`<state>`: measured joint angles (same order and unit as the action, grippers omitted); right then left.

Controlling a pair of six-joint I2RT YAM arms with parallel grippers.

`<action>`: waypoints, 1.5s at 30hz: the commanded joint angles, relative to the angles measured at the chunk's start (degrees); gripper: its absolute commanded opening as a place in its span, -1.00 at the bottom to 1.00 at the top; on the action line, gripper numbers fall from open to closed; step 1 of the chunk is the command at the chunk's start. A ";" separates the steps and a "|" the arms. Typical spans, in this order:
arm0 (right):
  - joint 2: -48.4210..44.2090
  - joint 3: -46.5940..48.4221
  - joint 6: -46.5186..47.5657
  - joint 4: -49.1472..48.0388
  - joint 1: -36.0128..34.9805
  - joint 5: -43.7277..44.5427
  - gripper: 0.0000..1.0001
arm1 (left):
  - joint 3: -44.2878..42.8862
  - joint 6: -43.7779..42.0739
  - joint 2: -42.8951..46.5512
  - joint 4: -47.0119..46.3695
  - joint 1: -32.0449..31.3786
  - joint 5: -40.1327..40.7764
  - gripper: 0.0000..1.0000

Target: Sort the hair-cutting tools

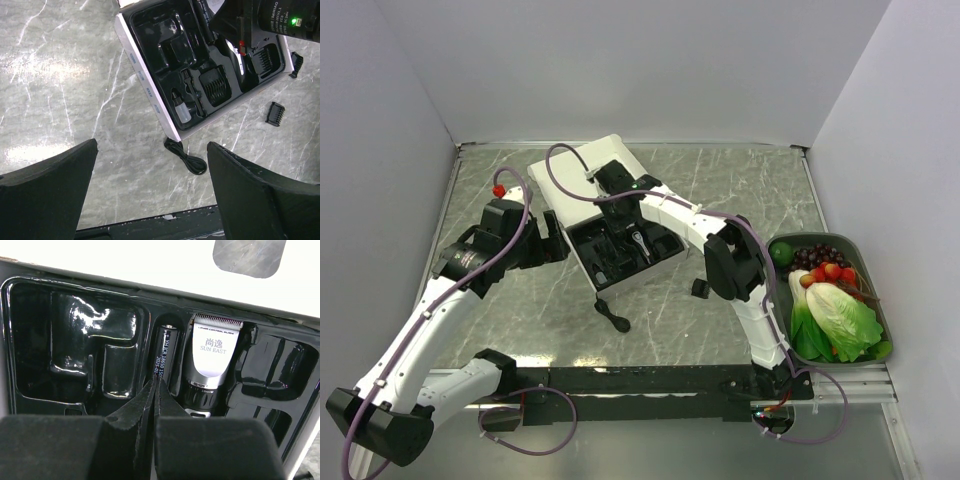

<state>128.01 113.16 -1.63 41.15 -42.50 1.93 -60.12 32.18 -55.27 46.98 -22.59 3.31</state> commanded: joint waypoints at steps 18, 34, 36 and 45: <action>4.44 2.15 -0.13 -0.19 -0.30 -0.88 -0.95 | -0.44 -0.46 1.21 -0.66 -0.17 0.55 0.93; 0.93 0.82 -0.39 -1.16 -0.57 -0.27 -0.92 | -0.17 -0.19 1.30 -1.37 -0.09 0.03 0.93; 0.06 2.66 0.04 -0.63 -0.57 0.26 -0.89 | -0.18 -0.19 1.13 -1.54 -0.09 -0.06 0.93; -0.04 8.38 1.19 -0.10 -0.65 2.20 -0.75 | -0.70 -0.37 0.77 -1.63 -0.09 0.11 0.93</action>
<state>130.19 116.36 -1.56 40.38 -42.87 2.33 -60.10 32.18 -54.87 46.98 -22.59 3.33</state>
